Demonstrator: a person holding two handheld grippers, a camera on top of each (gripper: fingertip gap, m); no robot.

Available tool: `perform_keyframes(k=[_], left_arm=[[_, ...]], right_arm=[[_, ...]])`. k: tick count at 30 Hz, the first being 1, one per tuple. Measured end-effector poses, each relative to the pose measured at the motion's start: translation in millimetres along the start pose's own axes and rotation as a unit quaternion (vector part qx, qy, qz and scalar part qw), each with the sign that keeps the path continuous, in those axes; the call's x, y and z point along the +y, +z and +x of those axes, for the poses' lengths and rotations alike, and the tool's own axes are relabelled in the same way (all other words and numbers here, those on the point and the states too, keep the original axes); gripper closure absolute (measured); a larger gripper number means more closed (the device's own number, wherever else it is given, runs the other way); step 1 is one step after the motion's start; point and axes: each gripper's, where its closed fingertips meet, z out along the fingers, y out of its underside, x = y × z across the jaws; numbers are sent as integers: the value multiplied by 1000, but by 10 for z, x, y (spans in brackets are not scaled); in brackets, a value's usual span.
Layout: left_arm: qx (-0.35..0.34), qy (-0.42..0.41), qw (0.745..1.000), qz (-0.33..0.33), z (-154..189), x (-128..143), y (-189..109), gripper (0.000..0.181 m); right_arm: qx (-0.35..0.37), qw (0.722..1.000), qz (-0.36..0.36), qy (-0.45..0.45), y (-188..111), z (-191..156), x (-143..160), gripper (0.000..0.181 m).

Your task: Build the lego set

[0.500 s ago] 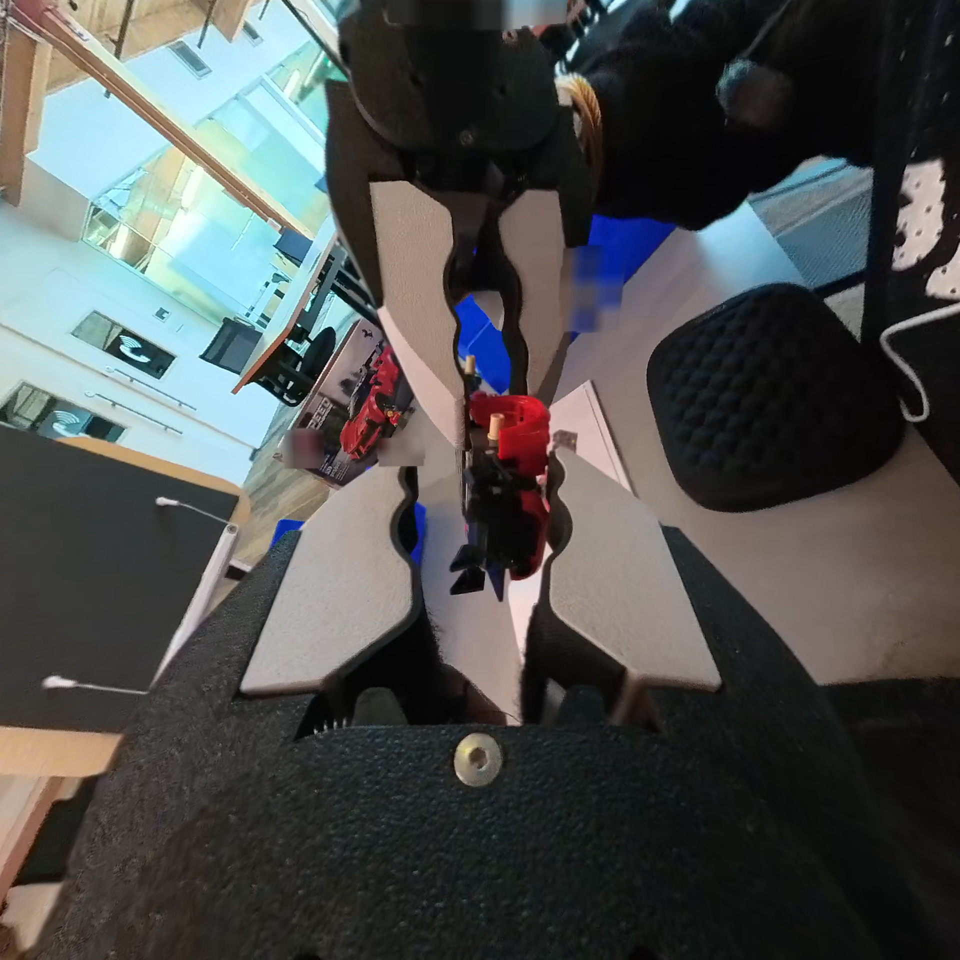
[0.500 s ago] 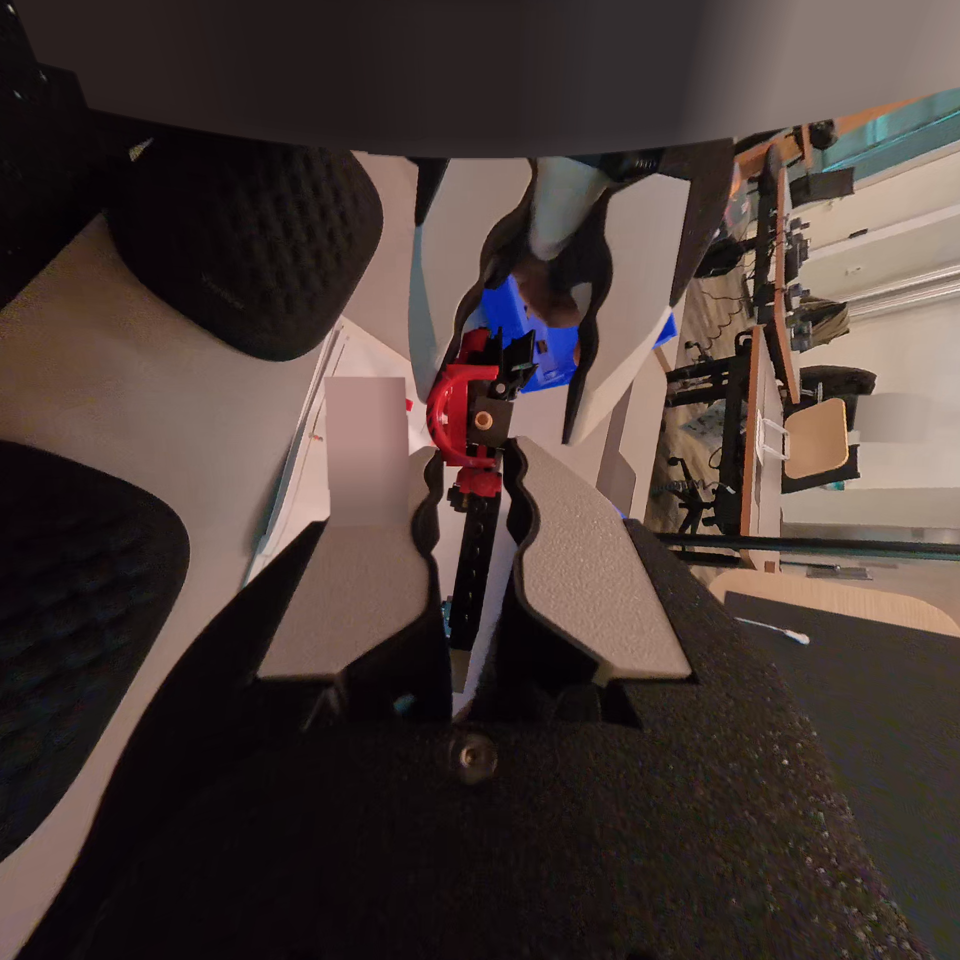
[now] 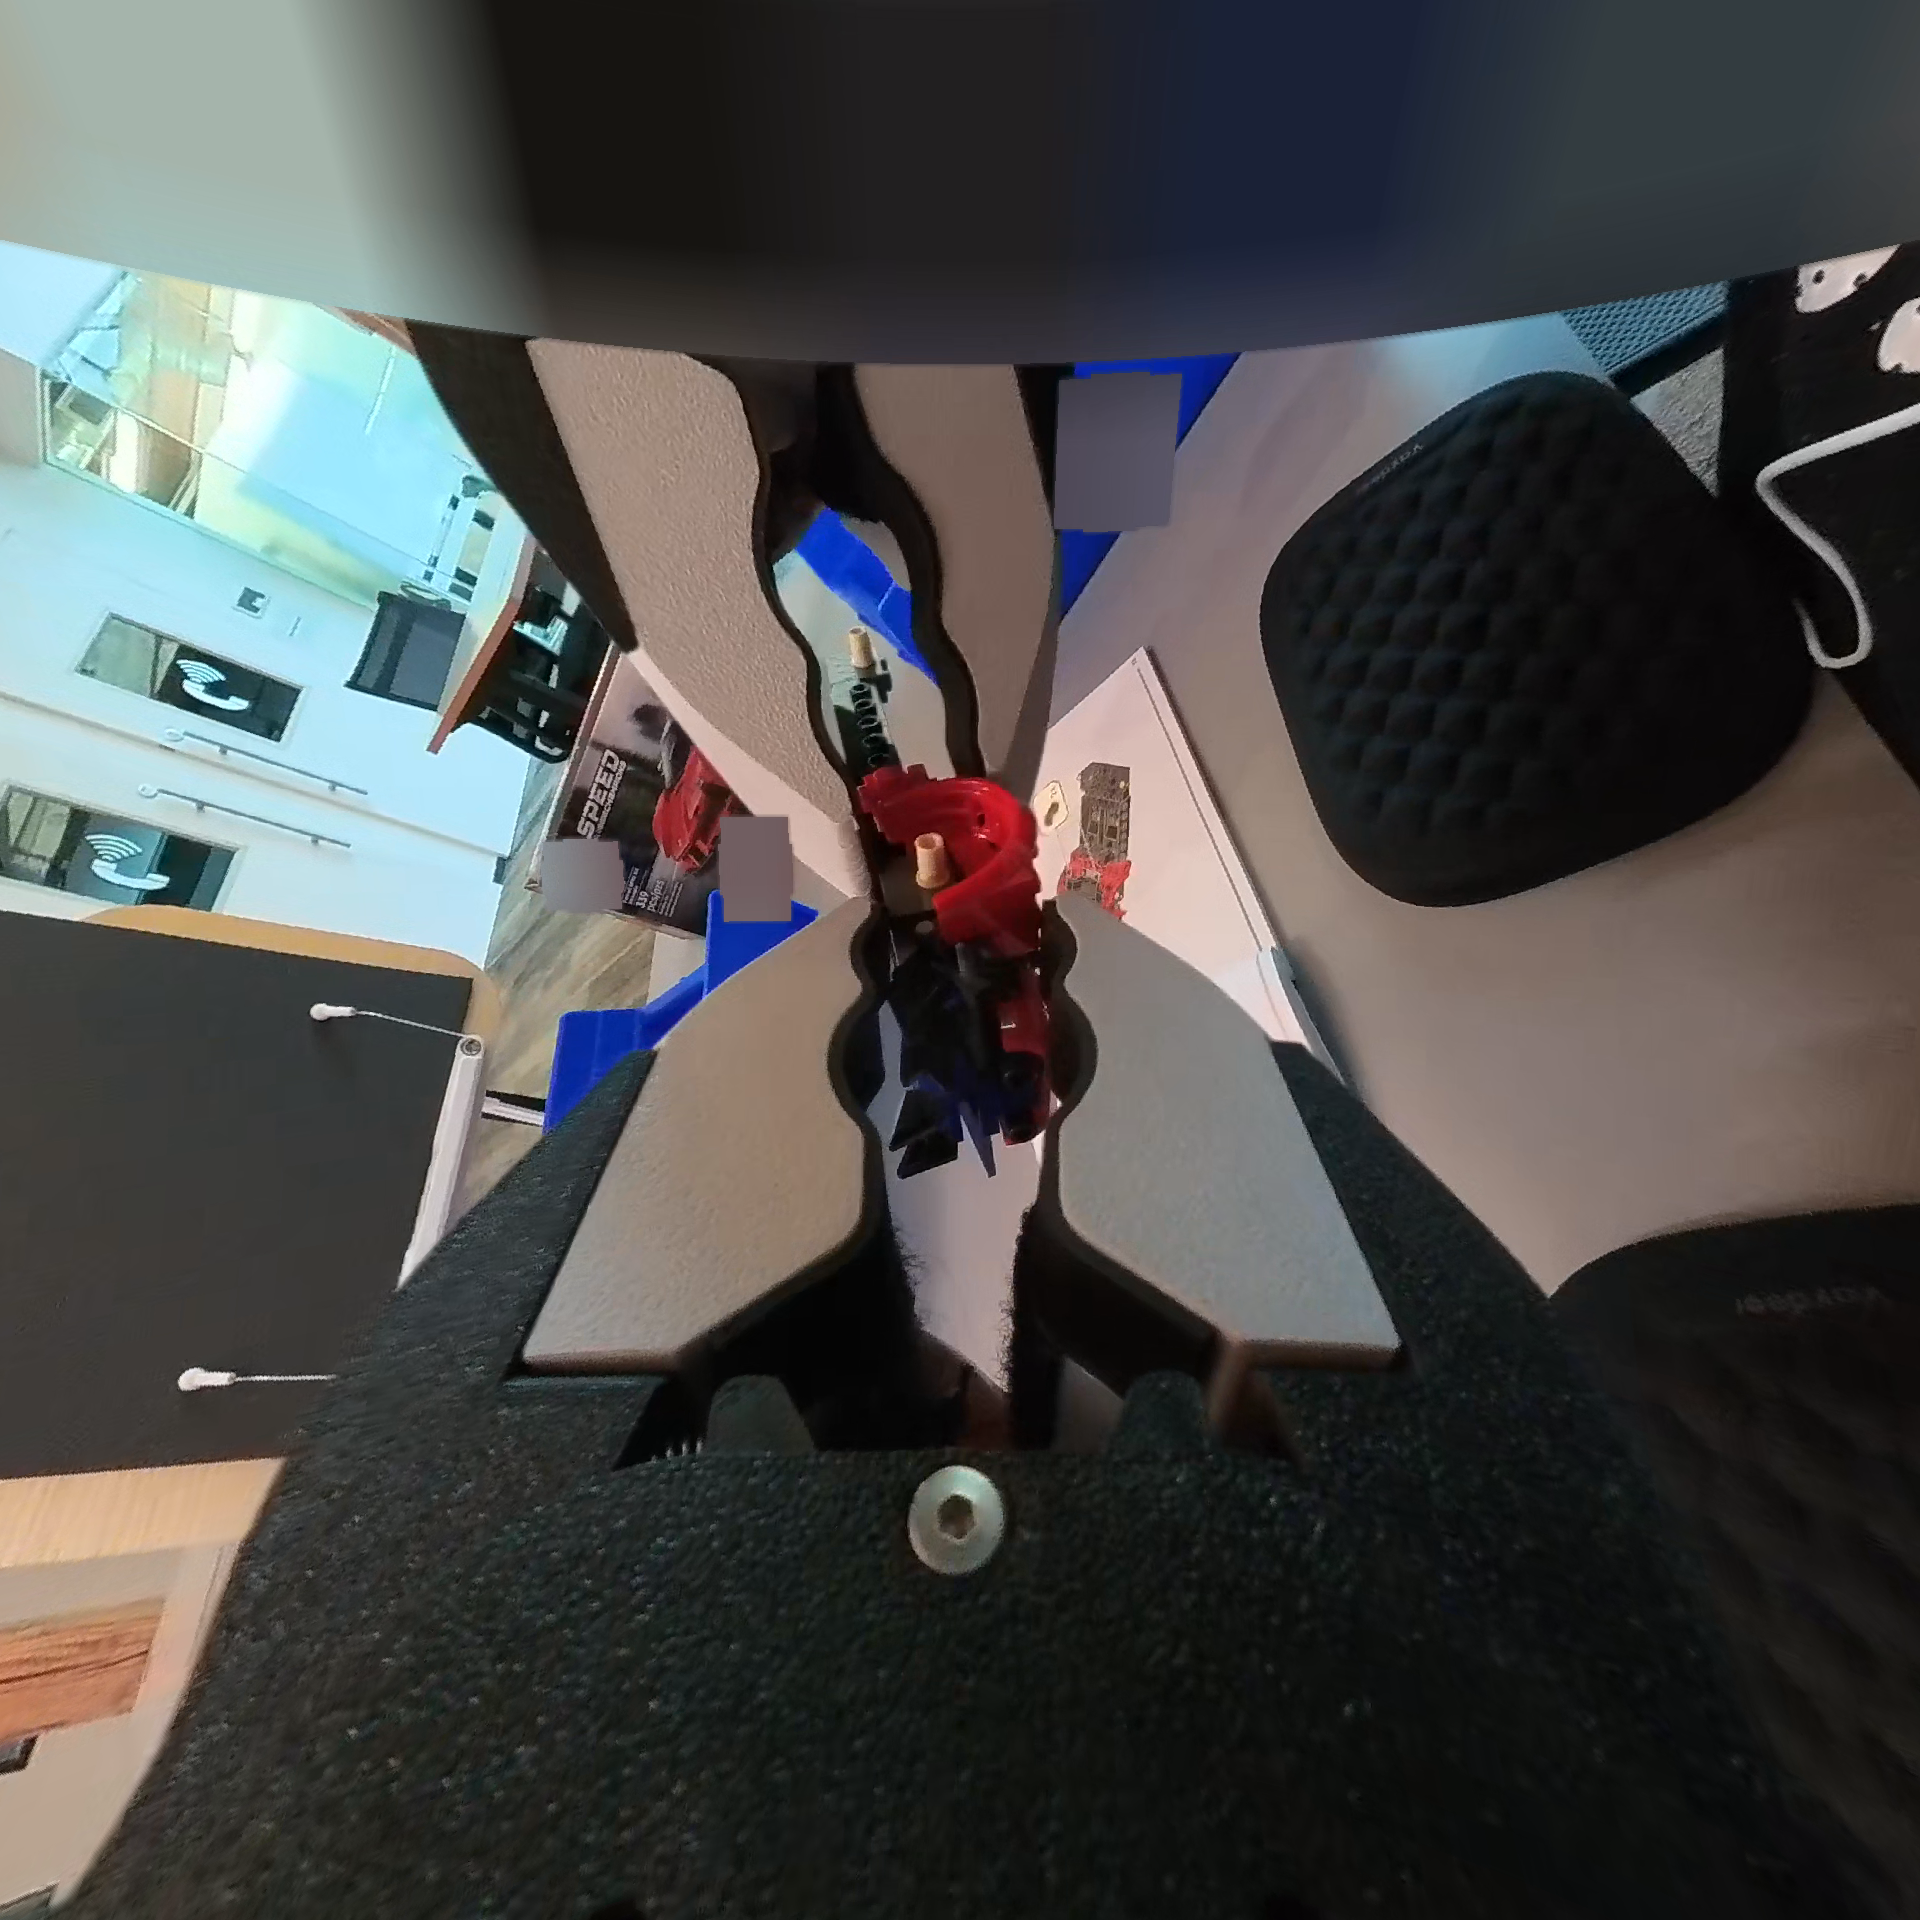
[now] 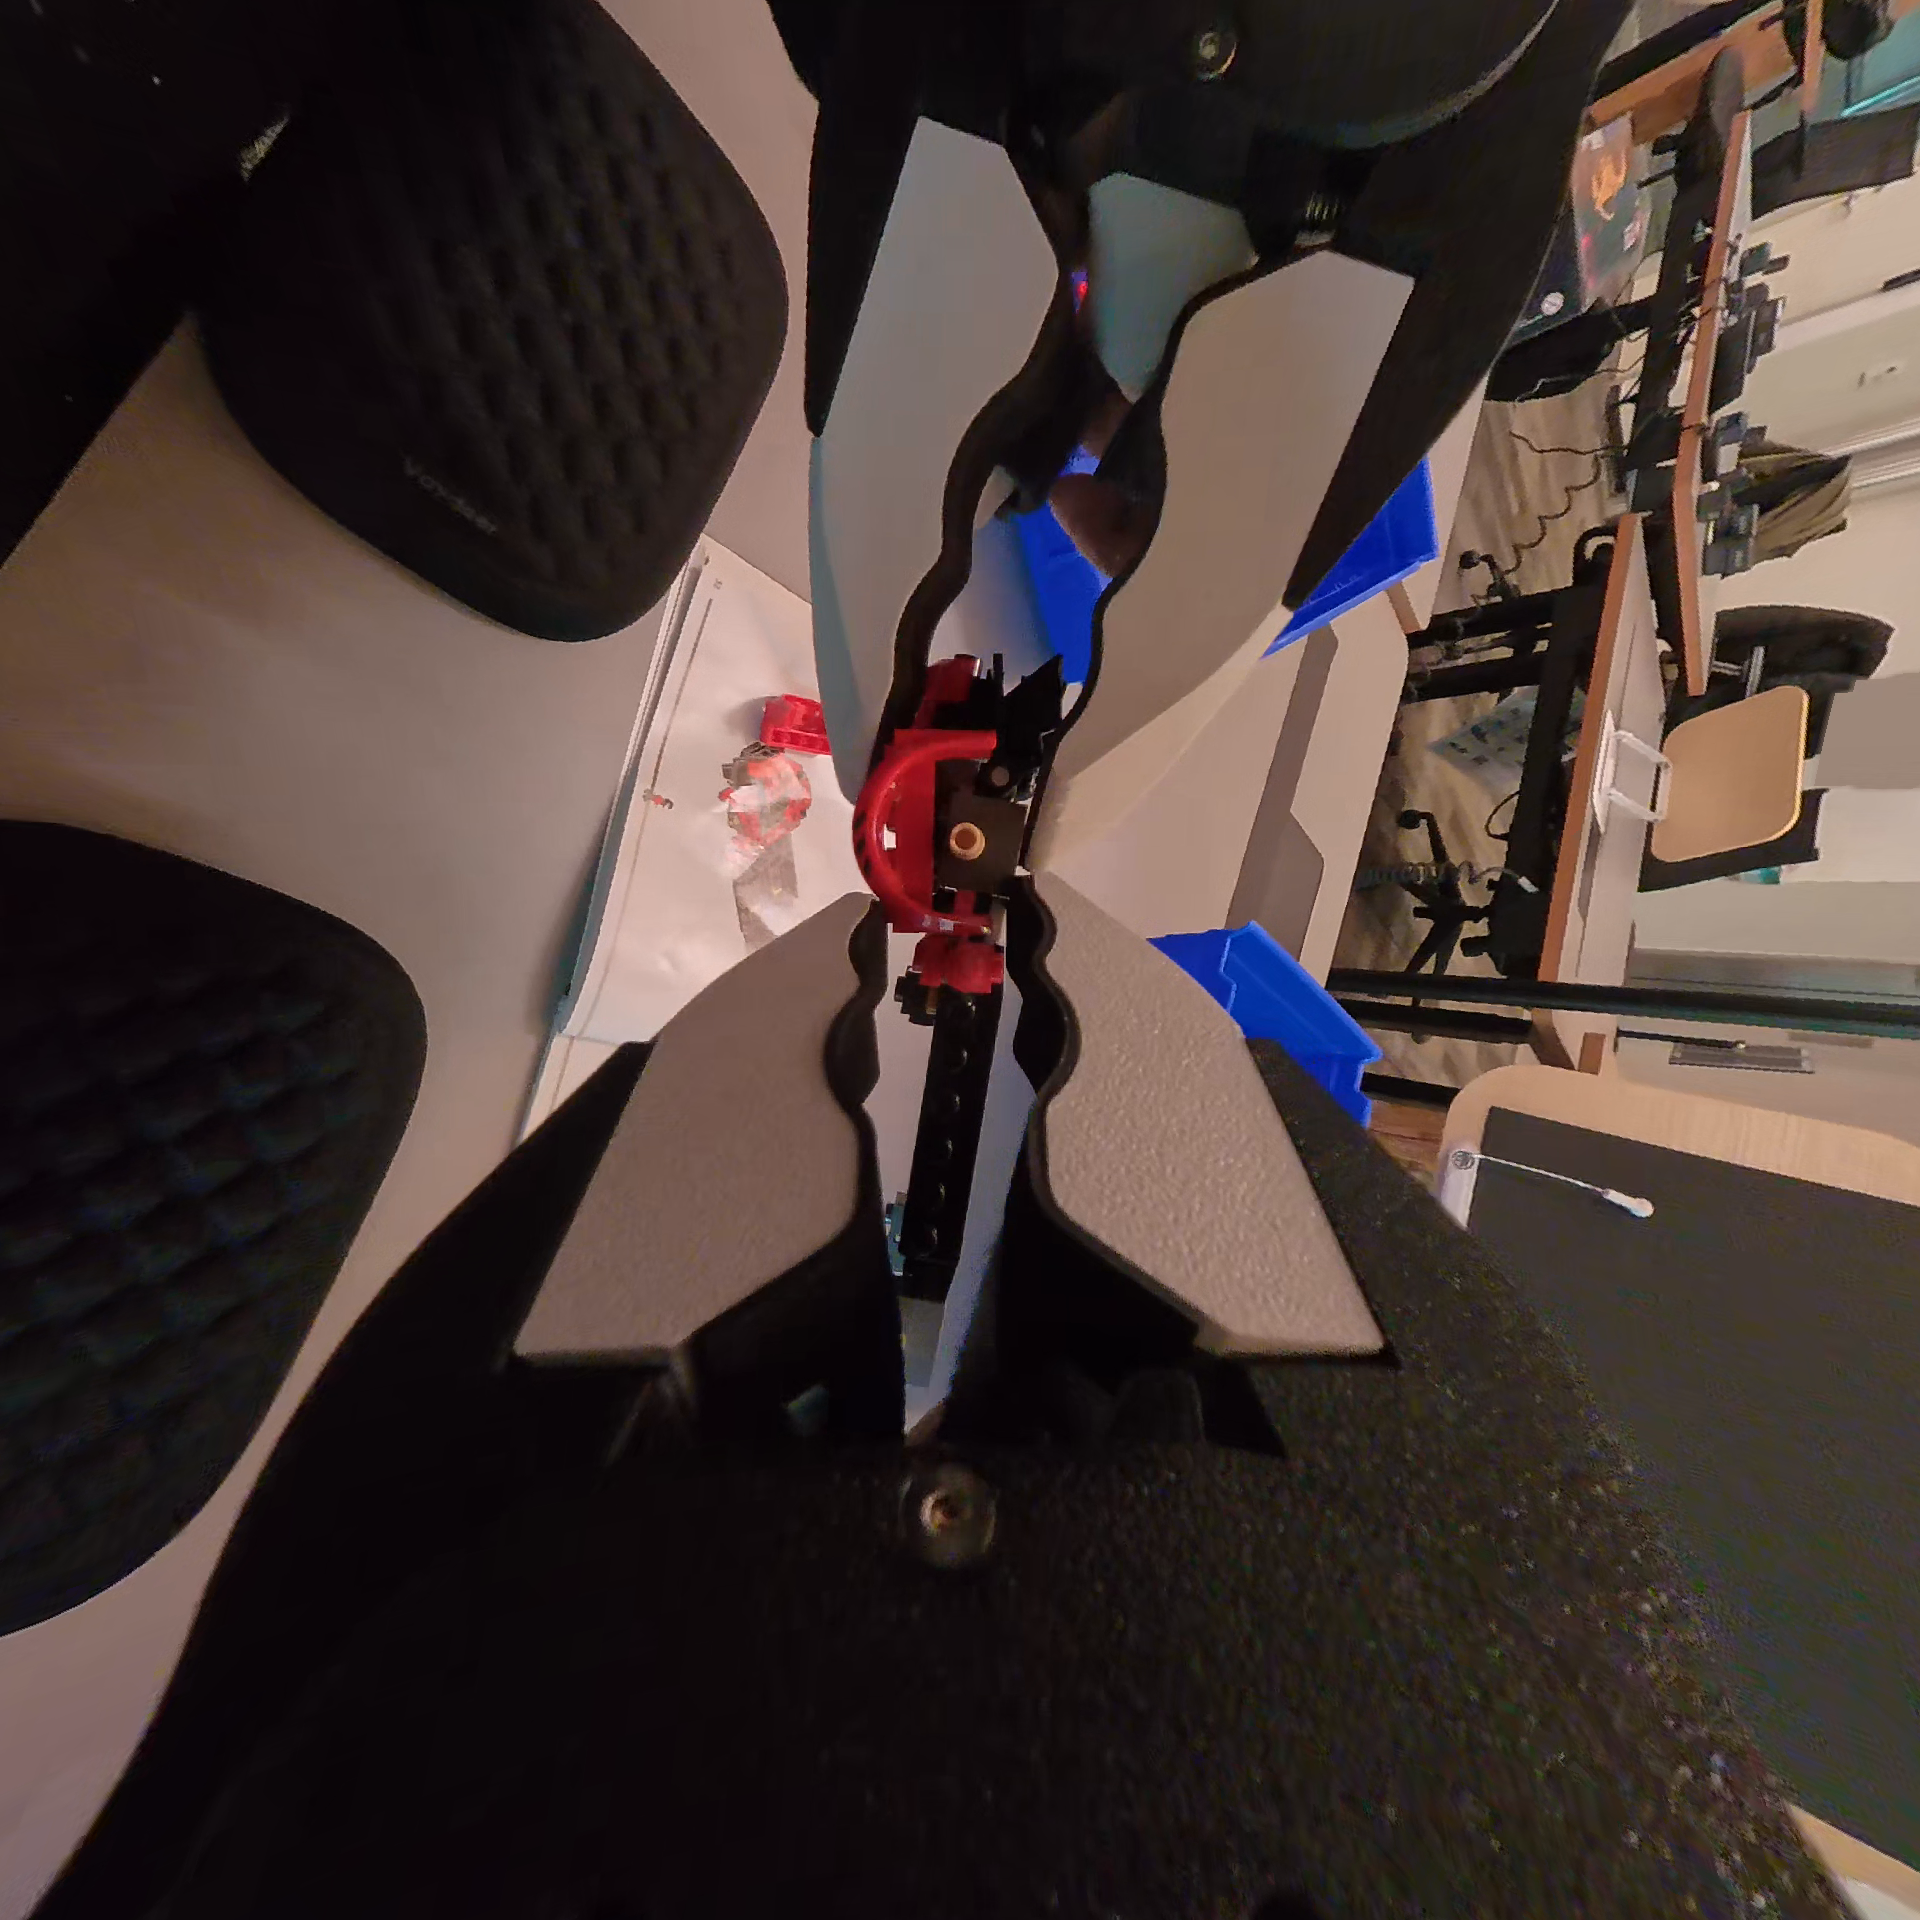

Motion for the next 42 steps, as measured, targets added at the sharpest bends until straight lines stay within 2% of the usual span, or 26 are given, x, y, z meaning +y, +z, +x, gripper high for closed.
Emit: perform_keyframes(k=[13, 24, 30, 33, 35, 37, 38, 40, 42], left_arm=[[21, -49, 998, 17, -9, 51, -11, 158], [21, -54, 998, 12, 4, 145, 31, 158], [33, -53, 998, 6, 42, 173, 9, 158], [16, -62, 998, 4, 10, 199, 16, 157], [-15, -66, 998, 15, -76, 178, -25, 132], [-59, -96, 992, 54, -222, 100, -142, 122], [-85, -122, 985, 88, -314, 51, -227, 119], [-152, -201, 952, 171, -537, 11, -439, 120], [-190, -296, 904, 244, -672, 78, -603, 120]], right_arm=[[-25, 999, -1, 35, 49, 8, 39, 159], [-33, 998, -23, 48, 102, 8, 110, 159], [-34, 997, -11, 65, 132, -27, 118, 159], [-21, 997, -7, 79, 135, -1, 160, 159], [-14, 993, 14, 113, 128, 15, 201, 159], [4, 985, 56, 165, 107, 59, 266, 159], [13, 974, 99, 201, 80, 96, 263, 159], [29, 936, 217, 274, -33, 192, 204, 159], [46, 870, 358, 337, -223, 326, 124, 160]])
